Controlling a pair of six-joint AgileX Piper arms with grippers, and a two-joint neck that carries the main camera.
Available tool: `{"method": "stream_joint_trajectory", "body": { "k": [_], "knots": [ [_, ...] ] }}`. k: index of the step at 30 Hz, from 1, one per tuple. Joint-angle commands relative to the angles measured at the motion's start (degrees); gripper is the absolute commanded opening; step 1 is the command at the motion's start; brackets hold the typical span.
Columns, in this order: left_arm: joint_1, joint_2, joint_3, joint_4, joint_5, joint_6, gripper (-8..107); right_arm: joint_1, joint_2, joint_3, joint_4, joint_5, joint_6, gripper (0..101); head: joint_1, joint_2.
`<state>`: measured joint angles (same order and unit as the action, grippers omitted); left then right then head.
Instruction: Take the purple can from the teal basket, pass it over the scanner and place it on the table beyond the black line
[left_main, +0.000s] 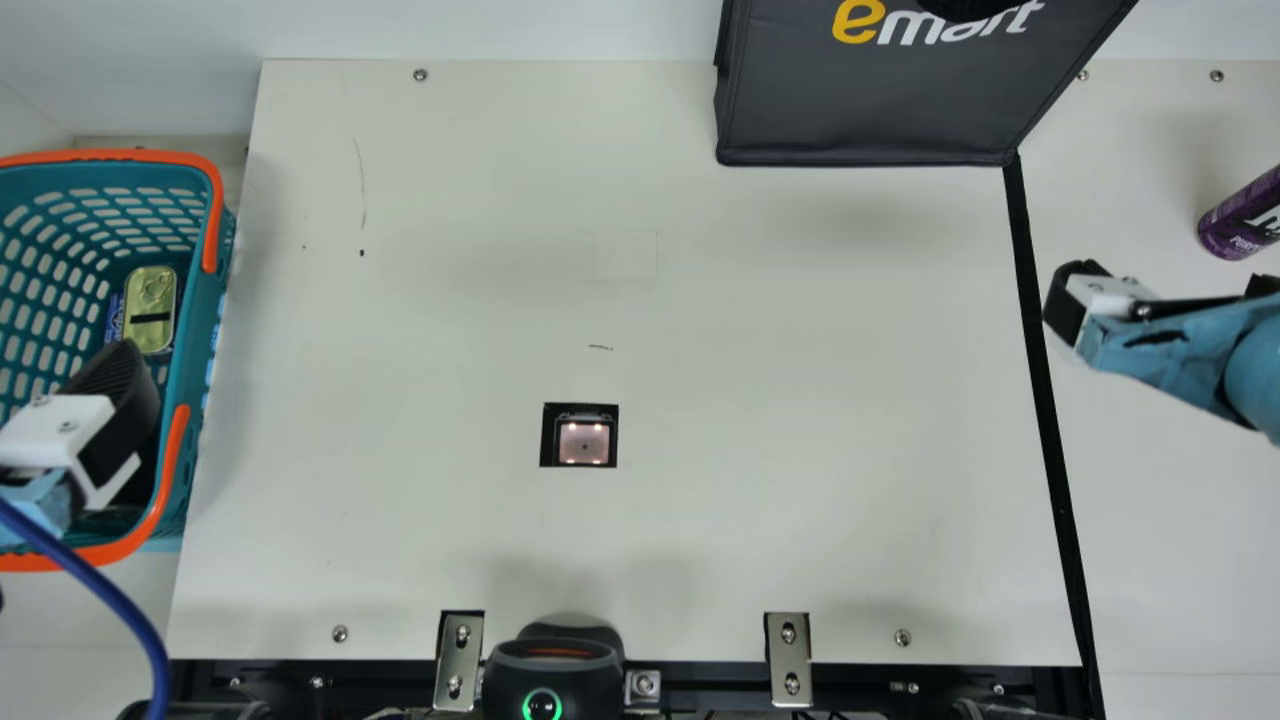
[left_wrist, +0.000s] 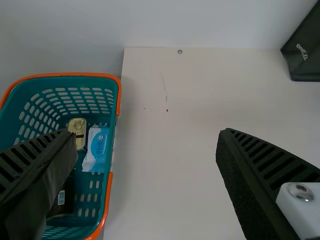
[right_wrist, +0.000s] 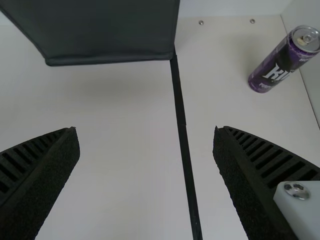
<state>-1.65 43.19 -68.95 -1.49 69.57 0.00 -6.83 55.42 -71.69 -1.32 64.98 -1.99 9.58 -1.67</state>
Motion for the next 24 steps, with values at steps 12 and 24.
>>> {"method": "stream_joint_trajectory", "body": {
  "k": [12, 24],
  "knots": [
    [0.0, 0.0, 0.0, 0.0, 0.0, 0.0, 90, 6.8, -11.14, 1.86, 0.59, 4.48, 1.99, 95, -1.66, 0.09],
    [0.0, 0.0, 0.0, 0.0, 0.0, 0.0, 90, 7.61, -12.97, 1.92, 0.64, 5.05, 1.99, 95, -1.66, 0.09]
  ]
}}
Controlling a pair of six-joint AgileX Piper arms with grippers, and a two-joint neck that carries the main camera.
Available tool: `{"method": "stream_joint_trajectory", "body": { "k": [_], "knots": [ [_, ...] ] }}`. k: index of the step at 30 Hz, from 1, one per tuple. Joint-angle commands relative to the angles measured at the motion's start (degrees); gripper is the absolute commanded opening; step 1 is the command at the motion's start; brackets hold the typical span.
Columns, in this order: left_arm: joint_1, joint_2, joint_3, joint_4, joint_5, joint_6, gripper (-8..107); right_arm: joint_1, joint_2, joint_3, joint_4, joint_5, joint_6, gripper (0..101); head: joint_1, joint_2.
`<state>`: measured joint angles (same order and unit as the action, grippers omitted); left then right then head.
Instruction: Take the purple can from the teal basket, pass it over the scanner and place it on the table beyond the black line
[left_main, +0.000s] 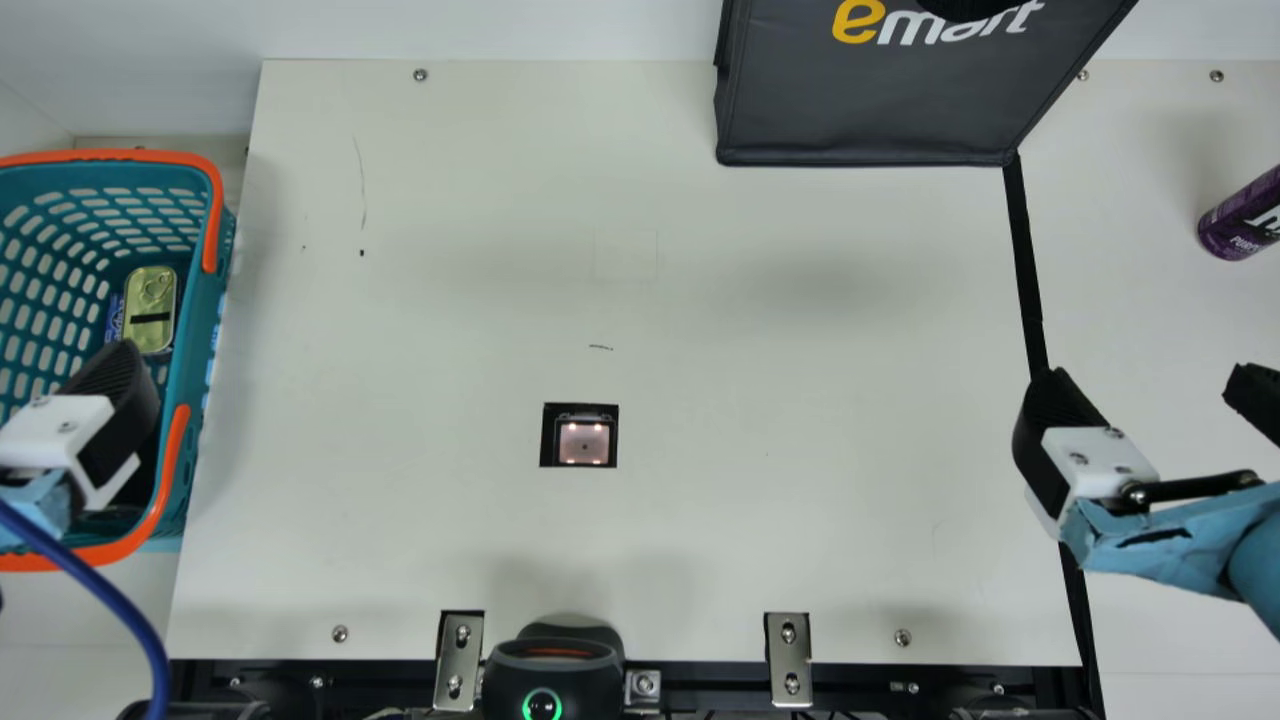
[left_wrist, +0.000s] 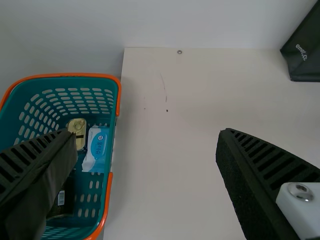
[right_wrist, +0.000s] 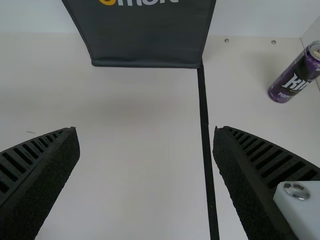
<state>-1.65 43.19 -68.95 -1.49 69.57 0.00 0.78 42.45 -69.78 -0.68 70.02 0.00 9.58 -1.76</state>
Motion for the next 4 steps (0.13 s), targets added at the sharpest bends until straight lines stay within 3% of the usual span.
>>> {"method": "stream_joint_trajectory", "body": {
  "k": [1, 4],
  "knots": [
    [0.0, 0.0, 0.0, 0.0, 0.0, 0.0, 90, 0.0, 0.0, 0.0, 0.0, 0.0, 0.0, 95, -1.66, 0.18],
    [0.0, 0.0, 0.0, 0.0, 0.0, 0.0, 90, 0.0, 0.0, 0.0, 0.0, 0.0, 0.0, 95, -1.66, 0.18]
  ]
}}
